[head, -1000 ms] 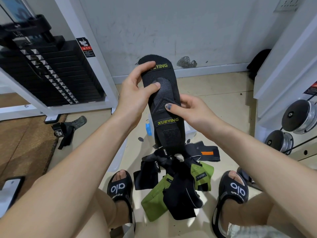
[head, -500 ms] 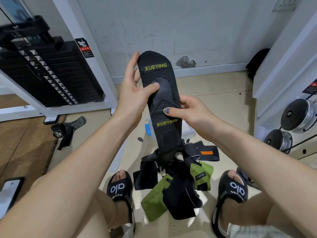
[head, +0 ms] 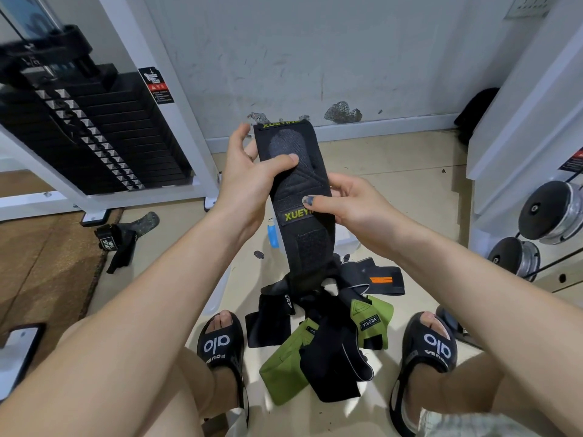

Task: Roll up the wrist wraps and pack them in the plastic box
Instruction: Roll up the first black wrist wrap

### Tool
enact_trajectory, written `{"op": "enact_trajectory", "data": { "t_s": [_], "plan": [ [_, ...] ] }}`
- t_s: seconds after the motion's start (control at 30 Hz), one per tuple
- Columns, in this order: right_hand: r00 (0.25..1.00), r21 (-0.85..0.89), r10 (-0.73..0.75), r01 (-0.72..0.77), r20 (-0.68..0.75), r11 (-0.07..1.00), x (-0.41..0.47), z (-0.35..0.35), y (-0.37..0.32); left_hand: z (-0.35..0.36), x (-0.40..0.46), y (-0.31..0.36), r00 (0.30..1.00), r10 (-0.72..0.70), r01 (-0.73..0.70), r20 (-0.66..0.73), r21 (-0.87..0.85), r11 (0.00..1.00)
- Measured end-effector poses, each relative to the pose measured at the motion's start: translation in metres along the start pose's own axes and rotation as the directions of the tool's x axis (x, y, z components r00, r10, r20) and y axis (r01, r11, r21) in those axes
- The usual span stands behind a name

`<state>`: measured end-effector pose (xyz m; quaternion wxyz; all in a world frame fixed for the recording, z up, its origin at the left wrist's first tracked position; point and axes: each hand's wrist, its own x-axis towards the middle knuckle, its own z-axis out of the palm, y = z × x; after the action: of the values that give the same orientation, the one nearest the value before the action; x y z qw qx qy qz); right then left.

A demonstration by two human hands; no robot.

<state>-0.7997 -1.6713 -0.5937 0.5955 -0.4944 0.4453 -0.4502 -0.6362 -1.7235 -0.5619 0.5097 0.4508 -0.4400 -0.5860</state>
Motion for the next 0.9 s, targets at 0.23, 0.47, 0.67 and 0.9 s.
{"op": "enact_trajectory", "data": {
  "t_s": [0.23, 0.47, 0.67, 0.9],
  "plan": [
    [1.000, 0.068, 0.017, -0.017, 0.002, 0.998, 0.002, 0.002, -0.004, 0.004, -0.004, -0.005, 0.998, -0.041, 0.039, 0.047, 0.051, 0.998],
    [0.996, -0.018, 0.031, -0.029, 0.087, 0.999, -0.005, 0.009, 0.009, -0.004, -0.001, -0.002, 0.987, -0.160, 0.159, -0.026, -0.017, 0.987],
    [0.993, -0.023, 0.053, -0.051, 0.108, 0.998, -0.002, 0.007, 0.004, -0.001, -0.005, -0.006, 0.985, -0.170, 0.171, 0.037, -0.023, 0.985],
    [0.974, -0.109, 0.097, -0.076, 0.203, 0.991, -0.009, 0.009, 0.012, -0.014, 0.009, 0.007, 0.980, -0.198, 0.191, -0.030, -0.154, 0.969]
  ]
}}
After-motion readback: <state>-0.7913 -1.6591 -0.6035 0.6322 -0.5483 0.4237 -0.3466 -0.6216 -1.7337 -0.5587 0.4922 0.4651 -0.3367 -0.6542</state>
